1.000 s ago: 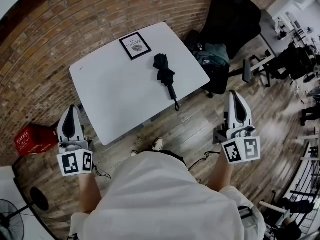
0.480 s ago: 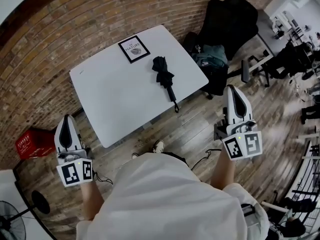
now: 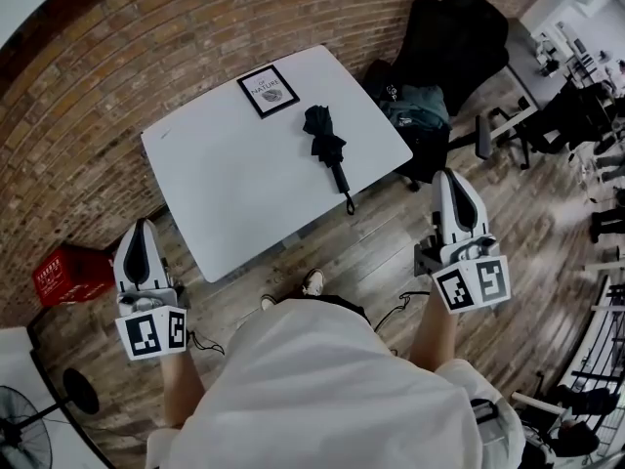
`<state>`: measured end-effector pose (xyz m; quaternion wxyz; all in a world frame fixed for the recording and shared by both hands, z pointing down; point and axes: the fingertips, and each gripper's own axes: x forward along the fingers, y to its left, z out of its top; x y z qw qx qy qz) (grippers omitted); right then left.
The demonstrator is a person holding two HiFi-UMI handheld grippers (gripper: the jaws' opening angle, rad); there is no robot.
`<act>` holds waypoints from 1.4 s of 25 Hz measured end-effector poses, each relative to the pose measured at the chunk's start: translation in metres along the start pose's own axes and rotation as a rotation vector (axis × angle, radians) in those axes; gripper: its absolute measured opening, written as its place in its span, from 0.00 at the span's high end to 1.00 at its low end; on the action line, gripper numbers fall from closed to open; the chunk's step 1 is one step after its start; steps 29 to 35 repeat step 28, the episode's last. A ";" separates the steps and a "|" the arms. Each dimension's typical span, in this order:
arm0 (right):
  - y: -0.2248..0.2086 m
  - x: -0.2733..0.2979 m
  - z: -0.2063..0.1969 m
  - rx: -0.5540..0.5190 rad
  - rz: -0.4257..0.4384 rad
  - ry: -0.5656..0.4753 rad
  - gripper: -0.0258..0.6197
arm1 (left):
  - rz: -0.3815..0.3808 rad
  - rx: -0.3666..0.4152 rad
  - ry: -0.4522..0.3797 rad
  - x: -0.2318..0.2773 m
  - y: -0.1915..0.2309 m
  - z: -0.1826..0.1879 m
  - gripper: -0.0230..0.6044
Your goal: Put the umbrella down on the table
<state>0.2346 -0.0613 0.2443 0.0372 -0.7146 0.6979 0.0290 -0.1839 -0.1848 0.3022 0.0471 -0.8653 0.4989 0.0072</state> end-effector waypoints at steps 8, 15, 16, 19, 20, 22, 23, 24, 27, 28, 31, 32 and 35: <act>0.016 -0.007 -0.002 -0.012 0.027 0.017 0.93 | -0.015 0.000 -0.021 -0.004 0.001 0.008 0.93; 0.038 -0.022 -0.011 -0.019 0.029 0.052 0.93 | -0.035 -0.027 -0.020 -0.018 0.007 0.009 0.93; 0.040 -0.024 -0.013 -0.017 0.027 0.055 0.93 | -0.036 -0.026 -0.016 -0.020 0.008 0.008 0.93; 0.046 -0.034 -0.019 -0.013 0.019 0.063 0.93 | -0.041 -0.031 -0.005 -0.029 0.011 0.002 0.93; 0.048 -0.037 -0.022 -0.010 0.017 0.067 0.93 | -0.042 -0.034 -0.002 -0.032 0.011 0.000 0.93; 0.051 -0.041 -0.027 -0.003 0.016 0.070 0.93 | -0.043 -0.034 0.003 -0.038 0.013 -0.003 0.93; 0.053 -0.043 -0.029 0.000 0.017 0.070 0.93 | -0.043 -0.032 0.004 -0.040 0.013 -0.004 0.93; 0.055 -0.044 -0.030 0.002 0.017 0.069 0.93 | -0.043 -0.031 0.005 -0.043 0.014 -0.004 0.93; 0.060 -0.048 -0.031 0.003 0.020 0.069 0.93 | -0.042 -0.029 0.010 -0.051 0.014 -0.005 0.93; 0.061 -0.049 -0.032 0.004 0.021 0.069 0.93 | -0.042 -0.029 0.013 -0.053 0.014 -0.006 0.93; 0.061 -0.049 -0.032 0.004 0.021 0.069 0.93 | -0.042 -0.029 0.013 -0.053 0.014 -0.006 0.93; 0.061 -0.049 -0.032 0.004 0.021 0.069 0.93 | -0.042 -0.029 0.013 -0.053 0.014 -0.006 0.93; 0.061 -0.049 -0.032 0.004 0.021 0.069 0.93 | -0.042 -0.029 0.013 -0.053 0.014 -0.006 0.93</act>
